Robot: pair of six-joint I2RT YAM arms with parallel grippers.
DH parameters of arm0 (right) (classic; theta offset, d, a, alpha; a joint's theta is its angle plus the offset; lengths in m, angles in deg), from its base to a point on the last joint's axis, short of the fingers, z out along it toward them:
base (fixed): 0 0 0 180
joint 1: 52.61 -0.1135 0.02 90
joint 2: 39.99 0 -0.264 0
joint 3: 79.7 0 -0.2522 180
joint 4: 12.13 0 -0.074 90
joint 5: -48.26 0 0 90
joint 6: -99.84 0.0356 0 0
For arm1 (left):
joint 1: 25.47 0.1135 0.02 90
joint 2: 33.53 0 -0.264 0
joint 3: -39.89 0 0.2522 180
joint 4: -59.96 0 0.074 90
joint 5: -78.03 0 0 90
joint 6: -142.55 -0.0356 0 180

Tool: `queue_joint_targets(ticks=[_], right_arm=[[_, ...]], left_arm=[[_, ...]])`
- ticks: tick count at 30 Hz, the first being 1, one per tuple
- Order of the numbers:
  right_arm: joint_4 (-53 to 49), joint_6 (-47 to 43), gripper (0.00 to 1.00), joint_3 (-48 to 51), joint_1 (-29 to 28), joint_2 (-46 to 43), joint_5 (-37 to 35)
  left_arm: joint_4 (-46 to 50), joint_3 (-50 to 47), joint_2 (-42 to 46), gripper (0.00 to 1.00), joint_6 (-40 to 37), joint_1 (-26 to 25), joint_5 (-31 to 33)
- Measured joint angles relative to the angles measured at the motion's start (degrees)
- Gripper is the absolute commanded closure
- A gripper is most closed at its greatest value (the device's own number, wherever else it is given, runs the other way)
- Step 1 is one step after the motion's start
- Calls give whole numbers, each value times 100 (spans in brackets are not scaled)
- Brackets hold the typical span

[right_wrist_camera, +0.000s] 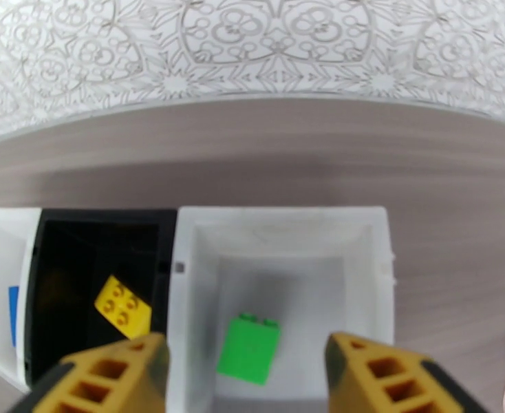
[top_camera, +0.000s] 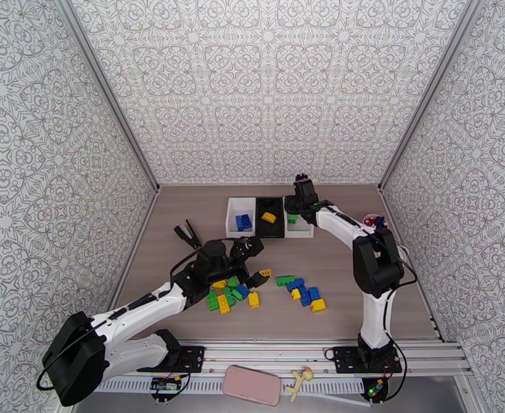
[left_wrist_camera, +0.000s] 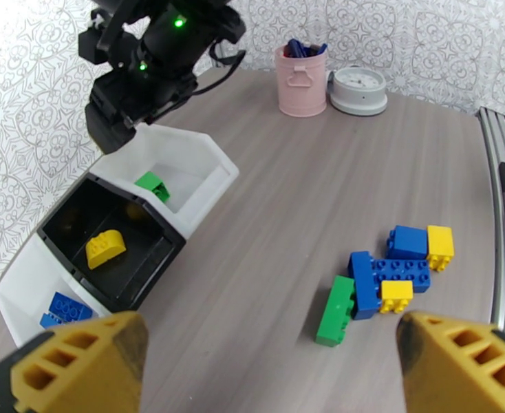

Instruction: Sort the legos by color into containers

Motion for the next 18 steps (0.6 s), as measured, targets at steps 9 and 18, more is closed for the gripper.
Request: queue_joint_targets(ticks=[9, 18], right_arm=[[-260, 31, 13, 1073, -11, -1565, 50], [-1292, 507, 9, 1816, -448, -2310, 48]], left_arm=[[586, 0, 282, 0, -638, 240, -372], [1626, 153, 501, 0, -1290, 507, -774]])
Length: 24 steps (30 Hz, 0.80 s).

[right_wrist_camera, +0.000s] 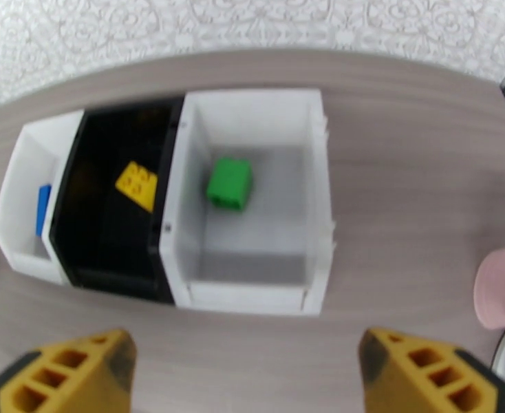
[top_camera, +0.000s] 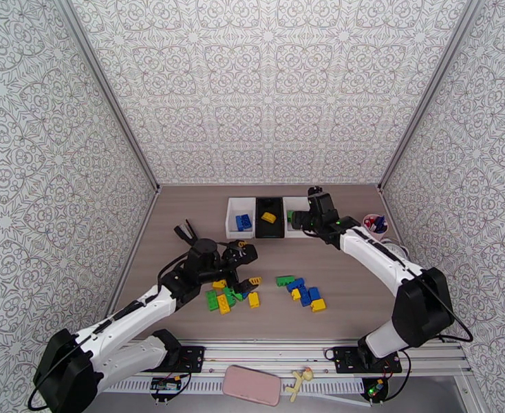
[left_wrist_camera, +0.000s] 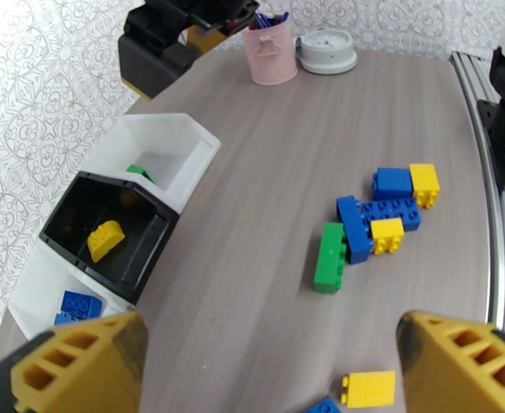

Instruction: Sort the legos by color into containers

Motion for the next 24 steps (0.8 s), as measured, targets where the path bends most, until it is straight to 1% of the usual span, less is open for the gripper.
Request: queue_joint_targets(ticks=[4, 12, 17, 24], right_arm=[[-426, 411, 8, 181, -404, -116, -7], [-1174, 1248, 7, 310, -1237, 2, 116], [-1537, 1593, 9, 304, -1652, 435, 328], [-2028, 1781, 11, -13, -1873, 1161, 662]], left_arm=[[339, 122, 2, 0, -173, 195, -245], [629, 153, 133, 0, -420, 608, -608], [673, 153, 251, 0, -529, 632, -769], [693, 153, 308, 0, -557, 632, -907]])
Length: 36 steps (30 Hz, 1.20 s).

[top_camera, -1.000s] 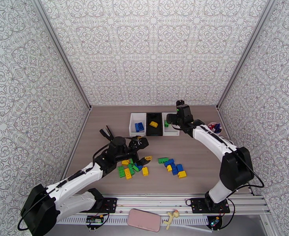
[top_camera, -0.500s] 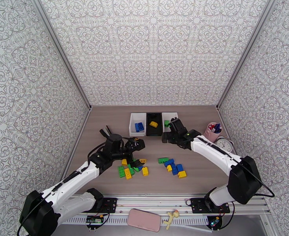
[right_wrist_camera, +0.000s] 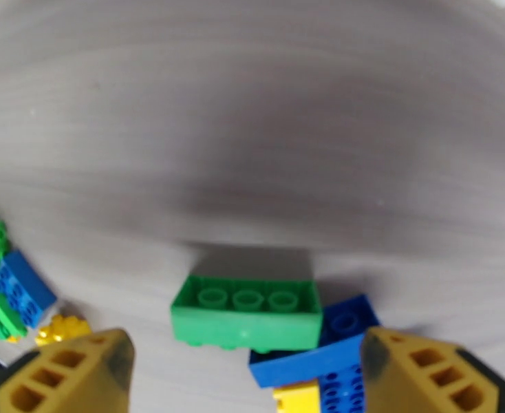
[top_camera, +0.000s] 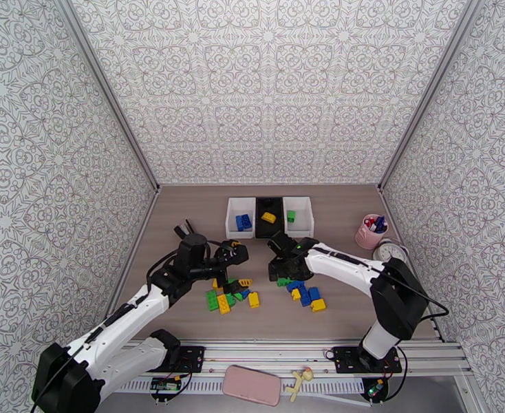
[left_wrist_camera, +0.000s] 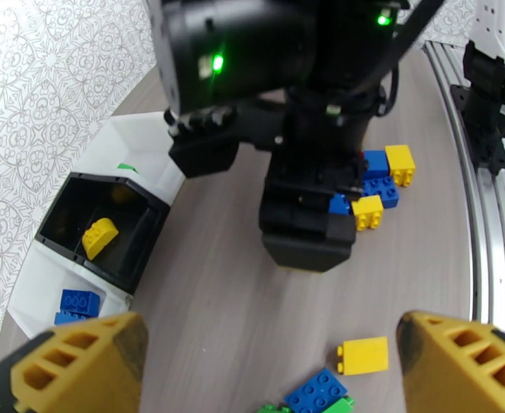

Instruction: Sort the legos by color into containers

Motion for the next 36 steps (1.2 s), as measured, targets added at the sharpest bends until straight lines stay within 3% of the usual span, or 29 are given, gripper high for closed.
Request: queue_joint_targets(ticks=[11, 25, 31, 36], right_arm=[[-190, 94, 17, -136, -13, 417, 72], [-203, 208, 31, -219, -13, 612, -15], [-208, 208, 42, -273, -13, 664, -105], [-210, 212, 43, -275, -11, 662, -175]], left_arm=[[42, -22, 66, 0, -114, 0, -83], [85, -55, 66, 0, -151, 0, -107], [85, -90, 68, 0, -186, 0, -103], [92, -125, 68, 0, -186, 0, -103]])
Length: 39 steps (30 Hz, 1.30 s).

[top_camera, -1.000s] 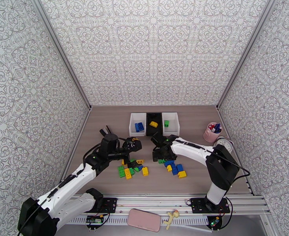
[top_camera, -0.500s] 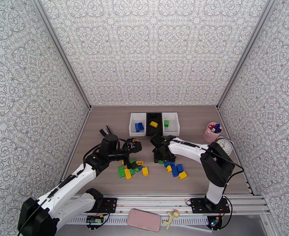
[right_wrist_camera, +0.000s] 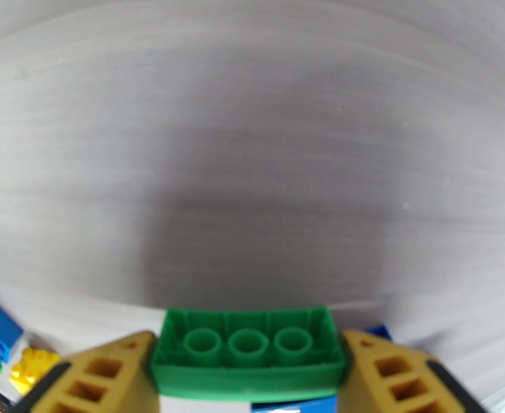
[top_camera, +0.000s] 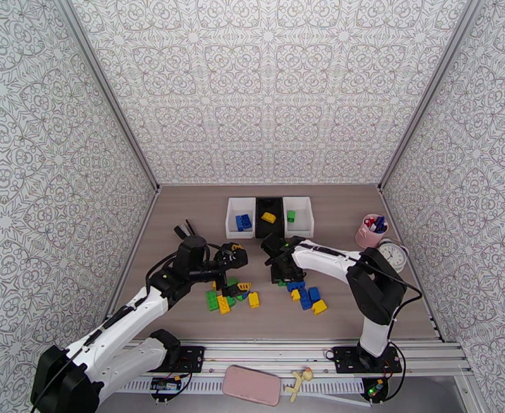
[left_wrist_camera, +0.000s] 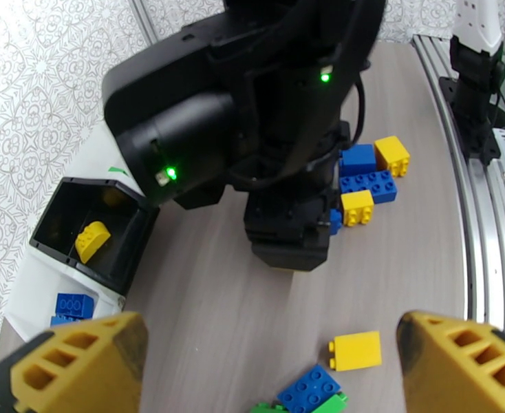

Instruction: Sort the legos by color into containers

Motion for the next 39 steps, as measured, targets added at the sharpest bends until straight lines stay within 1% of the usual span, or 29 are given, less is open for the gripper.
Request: queue_joint_targets(ticks=[4, 7, 11, 15, 21, 29, 32, 36, 39], right_arm=[[22, -22, 44, 7, 15, -120, -190], [170, -46, 45, 39, 72, -450, -382], [518, -160, 45, 50, 238, -984, -669], [940, -378, 45, 90, 398, -1311, -774], [1193, -426, 45, 304, 560, -1241, -774], [1110, -372, 41, 835, 605, -876, -629], [1075, -374, 36, 890, 605, -791, -581], [1062, -437, 20, 894, 605, -761, -540], [1080, -511, 15, 894, 605, -763, -546]], left_arm=[[-15, -7, 0, 0, 7, 0, 0], [-177, -83, 0, 0, 90, 0, 48], [-404, -168, -9, 0, 251, 44, 101], [-590, -164, -76, 0, 448, 175, -33], [-601, -72, -321, 0, 634, 376, -216], [-623, -15, -463, 1, 719, 474, -409], [-625, -15, -538, 0, 796, 487, -509], [-627, -13, -570, 0, 822, 492, -616], [-627, -13, -573, 0, 820, 505, -643]])
